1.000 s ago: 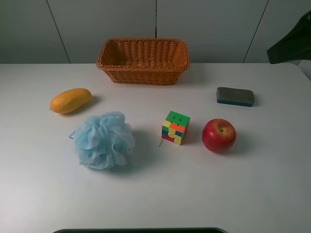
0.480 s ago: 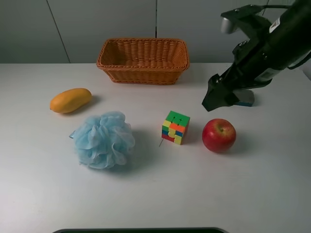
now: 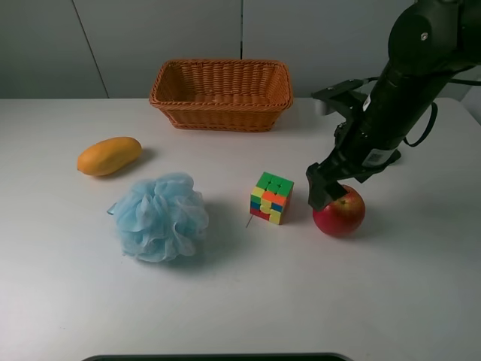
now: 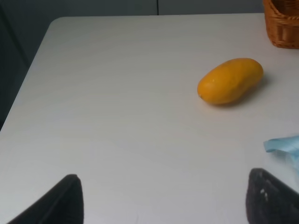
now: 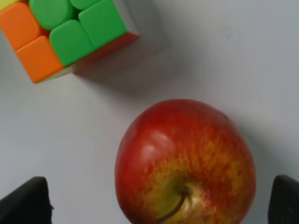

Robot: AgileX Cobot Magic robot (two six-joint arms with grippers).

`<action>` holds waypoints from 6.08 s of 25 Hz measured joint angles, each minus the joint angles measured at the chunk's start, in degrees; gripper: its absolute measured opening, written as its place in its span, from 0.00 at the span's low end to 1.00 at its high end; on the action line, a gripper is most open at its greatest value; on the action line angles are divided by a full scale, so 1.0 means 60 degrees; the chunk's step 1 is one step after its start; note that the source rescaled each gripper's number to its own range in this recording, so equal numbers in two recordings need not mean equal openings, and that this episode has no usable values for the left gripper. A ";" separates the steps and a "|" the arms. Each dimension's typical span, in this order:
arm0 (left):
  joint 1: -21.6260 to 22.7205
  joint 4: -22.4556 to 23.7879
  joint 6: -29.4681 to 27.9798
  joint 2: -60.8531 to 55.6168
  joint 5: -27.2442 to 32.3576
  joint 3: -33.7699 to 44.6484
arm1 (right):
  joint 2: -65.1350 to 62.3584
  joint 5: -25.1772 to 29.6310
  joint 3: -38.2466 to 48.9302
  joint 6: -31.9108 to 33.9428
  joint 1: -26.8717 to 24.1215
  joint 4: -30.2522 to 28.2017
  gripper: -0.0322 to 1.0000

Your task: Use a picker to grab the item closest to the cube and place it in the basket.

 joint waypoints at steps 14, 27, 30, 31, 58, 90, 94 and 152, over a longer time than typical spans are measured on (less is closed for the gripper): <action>0.0000 0.0000 0.0000 0.0000 0.0000 0.0000 | 0.1277 -0.0719 -0.0004 0.0309 0.0000 -0.0495 1.00; 0.0000 0.0000 0.0000 0.0000 0.0000 0.0000 | 0.1566 -0.0763 -0.0020 0.0379 -0.0052 -0.0495 0.06; 0.0000 0.0000 0.0000 0.0000 0.0000 0.0000 | 0.1566 -0.0763 -0.0020 0.0439 -0.0069 -0.0495 0.06; 0.0000 0.0000 0.0000 0.0000 0.0000 0.0000 | 0.1566 -0.0763 -0.0020 0.0439 -0.0069 -0.0495 0.06; 0.0000 0.0000 -0.0021 0.0000 0.0000 0.0000 | 0.3833 -0.4782 -0.7683 0.0376 0.0868 0.0310 0.06; 0.0000 0.0000 -0.0021 0.0000 0.0000 0.0000 | 0.5951 -0.3151 -0.9673 0.0092 0.0872 0.0501 1.00; 0.0000 0.0000 -0.0021 0.0000 0.0000 0.0000 | 0.4763 -0.1664 -0.9673 0.0092 0.0872 0.0082 1.00; 0.0000 0.0000 -0.0021 0.0000 0.0000 0.0000 | -1.6159 0.2477 0.4119 0.1465 -0.4796 -0.0365 1.00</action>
